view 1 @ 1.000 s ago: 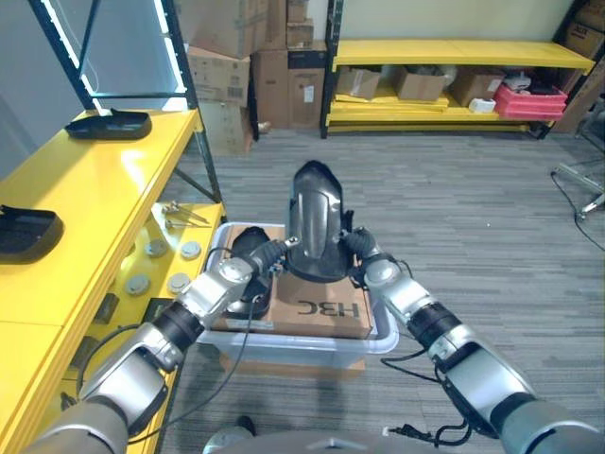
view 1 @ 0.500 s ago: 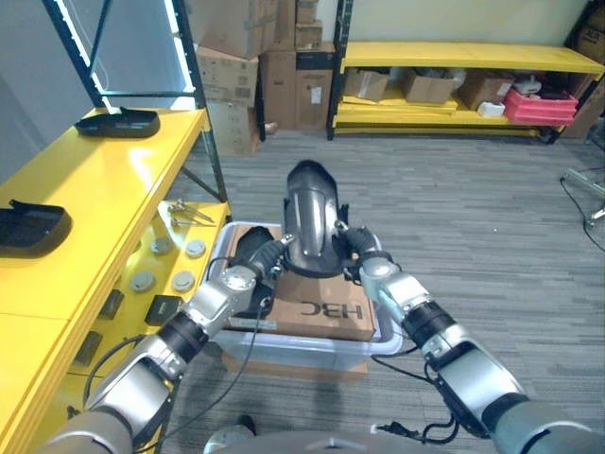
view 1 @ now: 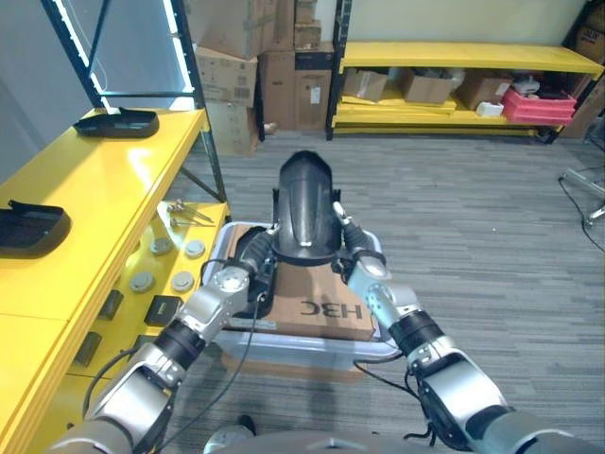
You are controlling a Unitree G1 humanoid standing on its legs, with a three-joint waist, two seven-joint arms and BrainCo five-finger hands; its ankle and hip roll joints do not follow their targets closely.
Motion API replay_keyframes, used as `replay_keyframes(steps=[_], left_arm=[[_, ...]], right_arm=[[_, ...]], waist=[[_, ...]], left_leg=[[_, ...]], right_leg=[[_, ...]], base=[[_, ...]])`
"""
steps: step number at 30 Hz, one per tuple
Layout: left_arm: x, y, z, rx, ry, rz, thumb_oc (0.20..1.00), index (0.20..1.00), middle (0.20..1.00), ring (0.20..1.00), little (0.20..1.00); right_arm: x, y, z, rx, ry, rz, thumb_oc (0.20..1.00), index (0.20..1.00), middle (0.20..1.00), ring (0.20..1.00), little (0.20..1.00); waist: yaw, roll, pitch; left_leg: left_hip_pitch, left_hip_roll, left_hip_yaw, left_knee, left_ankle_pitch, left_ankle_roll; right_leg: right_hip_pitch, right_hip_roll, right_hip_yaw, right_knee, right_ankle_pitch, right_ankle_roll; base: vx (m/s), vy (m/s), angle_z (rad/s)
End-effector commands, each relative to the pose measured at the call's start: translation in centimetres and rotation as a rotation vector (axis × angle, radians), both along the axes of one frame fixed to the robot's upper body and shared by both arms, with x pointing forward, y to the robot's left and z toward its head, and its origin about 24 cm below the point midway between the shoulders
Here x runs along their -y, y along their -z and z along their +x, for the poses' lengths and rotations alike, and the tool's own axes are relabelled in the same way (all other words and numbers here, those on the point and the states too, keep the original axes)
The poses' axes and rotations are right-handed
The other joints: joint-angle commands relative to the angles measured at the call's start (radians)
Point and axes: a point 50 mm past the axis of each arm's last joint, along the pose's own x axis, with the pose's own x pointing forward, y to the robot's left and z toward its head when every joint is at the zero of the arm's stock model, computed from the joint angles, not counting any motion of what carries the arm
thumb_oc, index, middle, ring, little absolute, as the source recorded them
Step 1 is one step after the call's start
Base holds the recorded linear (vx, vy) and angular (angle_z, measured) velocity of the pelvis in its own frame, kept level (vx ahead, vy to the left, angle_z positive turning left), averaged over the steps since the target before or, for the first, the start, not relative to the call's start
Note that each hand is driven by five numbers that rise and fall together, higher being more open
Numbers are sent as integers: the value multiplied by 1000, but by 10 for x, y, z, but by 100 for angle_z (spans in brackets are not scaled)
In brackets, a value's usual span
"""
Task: Move parts from the plastic box to the shelf.
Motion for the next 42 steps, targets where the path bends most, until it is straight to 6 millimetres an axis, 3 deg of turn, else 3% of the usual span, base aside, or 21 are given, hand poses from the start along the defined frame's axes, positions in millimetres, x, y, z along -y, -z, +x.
replay_keyframes(steps=[1, 5, 8, 9, 13, 17, 18, 20, 24, 25, 26, 27, 31, 33, 35, 37, 39, 41, 42], left_arm=[[20, -82, 26, 343, -24, -261, 200, 200, 200, 200, 200], [-3, -81, 25, 390, -103, -242, 200, 200, 200, 200, 200], [-27, -80, 22, 432, -181, -236, 200, 200, 200, 200, 200], [-46, -79, 17, 459, -236, -229, 200, 200, 200, 200, 200], [-74, -77, 8, 504, -305, -207, 200, 200, 200, 200, 200], [-118, -82, -8, 574, -428, -190, 200, 200, 200, 200, 200], [-138, -88, -14, 614, -491, -170, 200, 200, 200, 200, 200], [-147, -93, -17, 642, -524, -150, 200, 200, 200, 200, 200], [-170, -105, -25, 702, -603, -91, 200, 200, 200, 200, 200], [-189, -112, -37, 738, -697, -34, 200, 200, 200, 200, 200], [-194, -113, -40, 743, -737, -14, 200, 200, 200, 200, 200], [-207, -108, -56, 738, -803, 4, 200, 200, 200, 200, 200], [-212, -104, -72, 751, -830, 55, 200, 200, 200, 200, 200], [-210, -100, -76, 746, -809, 55, 200, 200, 200, 200, 200], [-203, -97, -77, 741, -768, 36, 200, 200, 200, 200, 200], [-202, -95, -78, 741, -760, 39, 200, 200, 200, 200, 200], [-204, -94, -80, 743, -773, 63, 200, 200, 200, 200, 200], [-211, -97, -84, 743, -775, 70, 200, 200, 200, 200, 200], [-213, -98, -85, 742, -773, 73, 200, 200, 200, 200, 200]], right_arm=[[3, -26, 5, 108, 16, 53, 1000, 1000, 1000, 1000, 1000], [17, -20, -5, 102, 22, 41, 1000, 1000, 1000, 1000, 1000], [35, 2, -24, 52, 14, -37, 1000, 1000, 1000, 1000, 1000], [49, 24, -41, -24, 31, -59, 1000, 1000, 1000, 1000, 1000], [67, 56, -71, -125, 38, -119, 1000, 1000, 1000, 1000, 1000], [98, 105, -119, -350, 99, -143, 1000, 1000, 1000, 1000, 1000], [111, 129, -144, -456, 91, -192, 1000, 1000, 1000, 1000, 1000], [117, 142, -160, -520, 87, -206, 1000, 1000, 1000, 1000, 1000], [131, 167, -195, -659, 51, -263, 1000, 1000, 1000, 1000, 1000], [135, 181, -217, -766, -39, -328, 1000, 1000, 1000, 1000, 1000], [134, 184, -222, -793, -73, -352, 1000, 1000, 1000, 1000, 1000], [130, 192, -234, -855, -144, -410, 1000, 1000, 1000, 1000, 1000], [120, 198, -246, -886, -207, -443, 1000, 1000, 1000, 1000, 1000], [115, 200, -257, -903, -214, -448, 1000, 1000, 1000, 1000, 1000], [113, 200, -267, -898, -196, -470, 1000, 1000, 1000, 1000, 1000], [114, 200, -266, -891, -183, -477, 1000, 1000, 1000, 1000, 1000], [114, 199, -258, -870, -182, -495, 1000, 1000, 1000, 1000, 1000], [112, 200, -247, -854, -136, -483, 1000, 1000, 1000, 1000, 1000], [111, 200, -246, -853, -131, -479, 1000, 1000, 1000, 1000, 1000]], waist=[[34, 17, -53], [18, 16, -58], [3, 15, -58], [-7, 14, -56], [-18, 15, -56], [-35, 16, -50], [-36, 16, -46], [-35, 16, -47], [-20, 15, -46], [12, 13, -46], [22, 13, -45], [58, 10, -40], [89, 14, -30], [87, 22, -27], [79, 29, -16], [87, 31, -14], [109, 32, -12], [170, 34, -20], [177, 33, -22]], left_leg=[[-4, 53, -88, 58, -104, -36], [-7, 53, -77, 52, -101, -34], [-9, 55, -66, 45, -96, -32], [-10, 58, -58, 39, -91, -31], [-11, 62, -45, 31, -84, -31], [-16, 73, -30, 20, -68, -38], [-17, 77, -29, 17, -64, -42], [-24, 81, -28, 16, -59, -45], [-37, 94, -40, 12, -45, -59], [-54, 107, -73, 14, -34, -73], [-60, 110, -81, 14, -30, -77], [-88, 118, -100, 19, -17, -86], [-122, 111, -66, 26, -7, -84], [-122, 101, 6, 12, -8, -90], [-153, 83, 151, 7, 20, -78], [-160, 73, 153, 6, 22, -71], [-165, 35, 118, 6, 2, -43], [-185, -40, 27, 33, -47, 17], [-184, -51, 13, 38, -54, 25]], right_leg=[[-63, -44, -98, 47, 1, 34], [-73, -41, -86, 46, 0, 36], [-80, -38, -81, 44, -1, 36], [-86, -35, -78, 44, -1, 35], [-93, -30, -74, 42, -2, 33], [-102, -18, -70, 43, -4, 27], [-104, -13, -72, 47, -11, 25], [-110, -8, -74, 48, -11, 21], [-112, 8, -84, 49, -19, 13], [-104, 25, -99, 42, -27, 2], [-103, 29, -104, 39, -29, 0], [-97, 39, -132, 33, -33, -7], [-83, 44, -209, 31, -39, -11], [-63, 45, -267, 32, -52, -1], [-43, 43, -362, 48, -50, 0], [-40, 45, -370, 58, -54, -2], [-41, 45, -364, 91, -77, -7], [-37, 23, -333, 176, -145, -6], [-37, 18, -328, 193, -154, -4]], base=[[-4, -11, -4], [-5, -5, -1], [-12, -13, -1], [-28, -31, -3], [-29, -38, -6], [-24, -60, -16], [-10, -61, -9], [-11, -56, 1], [24, -86, 9], [94, -150, 28], [115, -178, 53], [59, -88, 46], [25, -24, 71], [46, 43, 88], [7, 157, 245], [39, 150, 233], [114, 233, 101], [241, 326, -3], [213, 257, 9]])
